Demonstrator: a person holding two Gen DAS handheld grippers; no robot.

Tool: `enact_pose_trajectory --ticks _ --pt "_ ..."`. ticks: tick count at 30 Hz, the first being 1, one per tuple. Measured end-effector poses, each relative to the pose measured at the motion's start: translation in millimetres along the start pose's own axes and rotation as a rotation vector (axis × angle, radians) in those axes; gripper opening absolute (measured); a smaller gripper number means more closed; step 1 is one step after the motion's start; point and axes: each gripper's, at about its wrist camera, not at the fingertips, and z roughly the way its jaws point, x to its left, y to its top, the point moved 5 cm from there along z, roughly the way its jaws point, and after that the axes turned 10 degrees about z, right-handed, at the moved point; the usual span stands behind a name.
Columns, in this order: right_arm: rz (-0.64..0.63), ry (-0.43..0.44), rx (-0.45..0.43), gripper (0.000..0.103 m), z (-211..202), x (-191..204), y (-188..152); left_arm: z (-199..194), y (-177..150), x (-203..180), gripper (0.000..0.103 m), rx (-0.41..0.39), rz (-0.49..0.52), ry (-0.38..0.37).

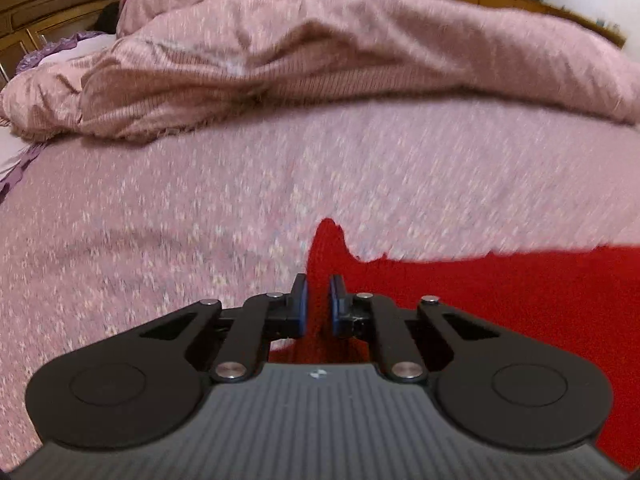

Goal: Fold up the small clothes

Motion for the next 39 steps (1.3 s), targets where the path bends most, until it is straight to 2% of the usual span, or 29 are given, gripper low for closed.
enact_pose_trajectory --ticks 3,6,10,13,16,17,18,20,24,29,32,35,39 --pt "-0.002 -0.025 0.024 0.013 8.3 -6.8 -12.4 2.3 -7.2 -3.7 0.014 0.004 0.020 0.019" --pt "-0.002 -0.030 0.026 0.016 6.1 -5.5 -11.1 -3.8 -4.0 -1.9 0.015 -0.003 0.012 0.019" --pt "-0.006 -0.063 0.037 0.031 -1.2 -0.8 -4.2 -25.4 3.1 1.7 0.020 -0.020 -0.023 -0.005" --pt "-0.006 -0.069 0.032 0.031 -13.8 4.9 0.2 -50.5 6.1 0.4 0.026 -0.030 -0.038 -0.018" --pt "-0.024 -0.069 0.024 0.032 -29.2 13.9 2.6 -74.9 3.1 -3.8 0.052 -0.023 -0.037 -0.024" --pt "-0.029 -0.067 0.021 0.036 -33.6 17.4 3.4 -82.6 1.2 -5.3 0.064 -0.025 -0.035 -0.023" --pt "-0.035 -0.061 0.018 0.038 -40.9 21.4 3.1 -91.6 -1.5 -7.9 0.071 -0.028 -0.032 -0.015" --pt "-0.045 -0.050 0.017 0.048 -53.6 28.8 1.6 -105.2 -8.4 -11.9 0.075 -0.025 -0.022 -0.003" --pt "-0.060 -0.032 0.033 0.048 -79.7 41.5 -8.1 -123.5 -29.5 -16.8 0.076 0.011 -0.046 -0.007" --pt "-0.083 -0.027 0.093 0.048 -97.8 46.6 -38.7 -126.7 -66.5 -17.3 0.076 0.064 -0.079 0.008" --pt "-0.099 -0.054 0.117 0.047 -96.9 43.2 -59.3 -118.4 -86.7 -15.9 0.076 0.114 -0.120 0.004" --pt "-0.095 -0.092 0.146 0.047 -86.8 34.9 -77.0 -112.4 -98.4 -16.1 0.078 0.126 -0.142 -0.001" --pt "-0.098 -0.104 0.115 0.048 -84.5 28.8 -91.1 -107.3 -103.8 -17.5 0.081 0.129 -0.145 0.009"
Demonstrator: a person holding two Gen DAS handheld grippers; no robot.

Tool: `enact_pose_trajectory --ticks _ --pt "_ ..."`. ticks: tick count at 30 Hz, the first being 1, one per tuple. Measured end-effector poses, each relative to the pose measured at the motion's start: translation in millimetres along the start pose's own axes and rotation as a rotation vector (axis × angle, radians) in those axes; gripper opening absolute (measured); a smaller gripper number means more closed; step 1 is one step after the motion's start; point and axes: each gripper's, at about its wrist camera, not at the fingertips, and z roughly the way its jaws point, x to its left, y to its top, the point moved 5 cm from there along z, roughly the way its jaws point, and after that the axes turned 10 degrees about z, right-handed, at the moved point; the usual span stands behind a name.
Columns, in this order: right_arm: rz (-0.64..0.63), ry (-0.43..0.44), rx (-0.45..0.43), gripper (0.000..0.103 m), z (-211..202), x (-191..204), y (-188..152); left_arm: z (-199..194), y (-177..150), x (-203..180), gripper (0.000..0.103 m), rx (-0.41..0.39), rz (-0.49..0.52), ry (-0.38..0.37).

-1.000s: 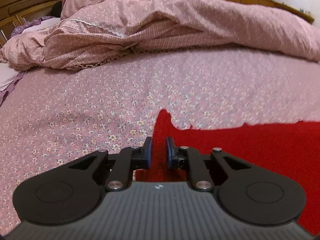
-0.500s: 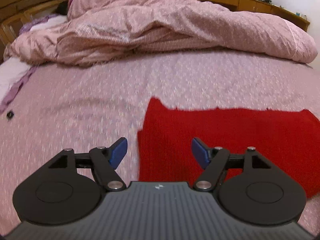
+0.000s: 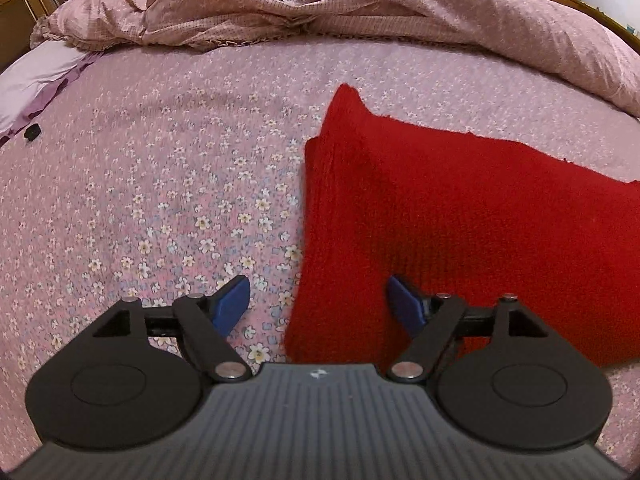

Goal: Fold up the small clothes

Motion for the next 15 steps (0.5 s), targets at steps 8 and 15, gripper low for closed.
enact_pose_trajectory --ticks 8,15 --pt "0.087 0.028 -0.023 0.051 -2.7 -7.9 -1.9 -14.4 0.8 3.4 0.085 0.021 -0.060 0.000" --pt "0.200 0.051 -0.043 0.065 -23.9 -8.5 0.5 -37.2 -6.5 -1.1 0.087 0.046 -0.032 0.033"
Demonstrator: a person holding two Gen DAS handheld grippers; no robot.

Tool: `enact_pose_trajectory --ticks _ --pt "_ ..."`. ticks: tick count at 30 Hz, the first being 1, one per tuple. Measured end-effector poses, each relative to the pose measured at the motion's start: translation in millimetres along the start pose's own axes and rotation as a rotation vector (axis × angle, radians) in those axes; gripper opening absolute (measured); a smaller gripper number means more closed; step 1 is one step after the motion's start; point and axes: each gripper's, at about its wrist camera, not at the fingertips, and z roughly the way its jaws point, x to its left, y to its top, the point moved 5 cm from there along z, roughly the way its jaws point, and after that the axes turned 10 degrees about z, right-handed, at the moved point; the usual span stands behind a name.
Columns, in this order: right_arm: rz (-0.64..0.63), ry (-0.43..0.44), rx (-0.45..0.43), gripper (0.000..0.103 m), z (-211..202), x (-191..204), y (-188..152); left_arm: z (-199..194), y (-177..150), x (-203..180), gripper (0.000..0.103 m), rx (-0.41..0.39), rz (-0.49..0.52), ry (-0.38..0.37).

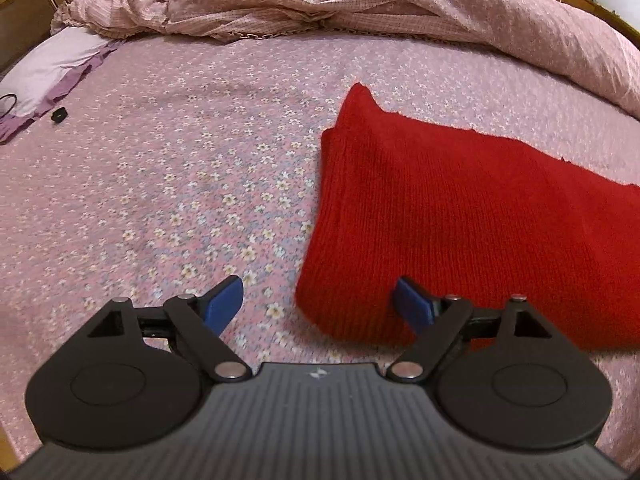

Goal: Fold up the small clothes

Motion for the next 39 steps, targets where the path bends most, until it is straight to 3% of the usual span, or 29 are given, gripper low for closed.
enact_pose_trajectory --ticks 2,12,23,31,39 --pt "0.052 0.001 -0.009 0.074 -8.9 -0.1 0.9 -5.7 -2.6 -1.8 0.087 -0.003 0.008 -0.002" --pt "0.258 -0.068 0.018 0.075 -31.1 -14.9 -13.3 -11.9 -13.3 -5.9 0.093 0.011 0.011 -0.047" --pt "0.439 -0.021 0.093 0.076 -4.2 -10.0 -33.5 0.4 -18.8 -6.7 0.093 0.049 -0.009 -0.067" --pt "0.489 0.002 0.039 0.083 14.8 -4.7 -34.8 6.1 -18.9 -10.8 0.093 0.064 0.001 -0.078" --pt "0.465 0.004 0.044 0.086 26.5 1.3 -30.9 14.0 -20.1 -9.5 0.093 0.080 0.000 -0.089"
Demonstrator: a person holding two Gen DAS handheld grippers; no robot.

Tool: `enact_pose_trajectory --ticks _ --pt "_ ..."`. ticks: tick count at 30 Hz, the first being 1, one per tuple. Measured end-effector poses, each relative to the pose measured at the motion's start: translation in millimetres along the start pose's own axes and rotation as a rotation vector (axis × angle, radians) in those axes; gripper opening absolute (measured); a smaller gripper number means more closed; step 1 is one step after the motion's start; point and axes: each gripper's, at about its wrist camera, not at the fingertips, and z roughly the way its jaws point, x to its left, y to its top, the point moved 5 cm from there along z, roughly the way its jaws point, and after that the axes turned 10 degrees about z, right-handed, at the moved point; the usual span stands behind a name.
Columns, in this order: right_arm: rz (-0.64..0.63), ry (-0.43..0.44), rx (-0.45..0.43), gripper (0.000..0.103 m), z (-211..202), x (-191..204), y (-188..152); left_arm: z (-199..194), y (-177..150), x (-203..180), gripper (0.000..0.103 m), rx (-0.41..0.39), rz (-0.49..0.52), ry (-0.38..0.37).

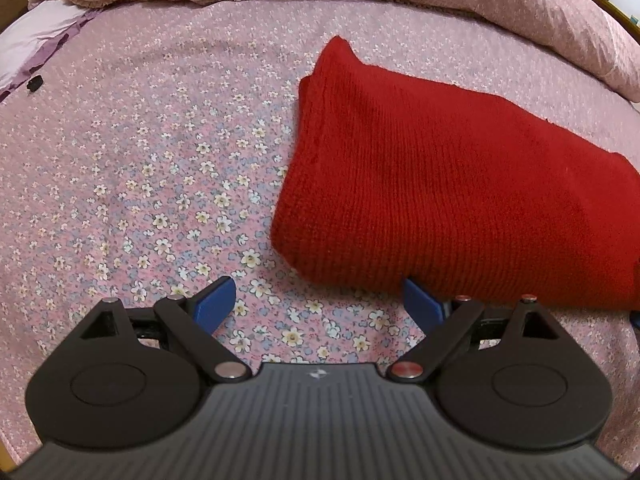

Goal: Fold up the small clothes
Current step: 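Close the right gripper on the edge of the folded bundle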

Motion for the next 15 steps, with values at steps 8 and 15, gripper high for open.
enact_pose_trajectory --ticks 8,15 --pt "0.145 0.045 0.030 0.086 -2.5 -8.2 5.0 0.5 0.6 1.2 0.093 0.002 -0.001 -0.002" --pt "0.255 0.086 0.001 0.086 0.4 -15.6 8.2 1.9 0.4 0.4 0.093 0.007 0.001 0.003"
